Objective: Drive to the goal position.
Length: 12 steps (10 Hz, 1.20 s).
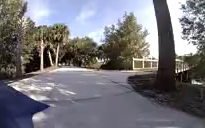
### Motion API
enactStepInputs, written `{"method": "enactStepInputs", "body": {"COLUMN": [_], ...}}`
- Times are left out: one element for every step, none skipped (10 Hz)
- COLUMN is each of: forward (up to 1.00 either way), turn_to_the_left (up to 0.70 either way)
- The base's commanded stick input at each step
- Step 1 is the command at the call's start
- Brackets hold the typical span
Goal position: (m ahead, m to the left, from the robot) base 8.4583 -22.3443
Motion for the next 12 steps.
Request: {"method": "enactStepInputs", "body": {"forward": [0.00,0.00,0.00,0.00,0.00,0.00,0.00,0.00,0.00,0.00,0.00,0.00], "turn_to_the_left": [0.00,0.00,0.27,0.45,0.45,0.45,0.29,0.00,0.00,0.00,0.00,0.00]}}
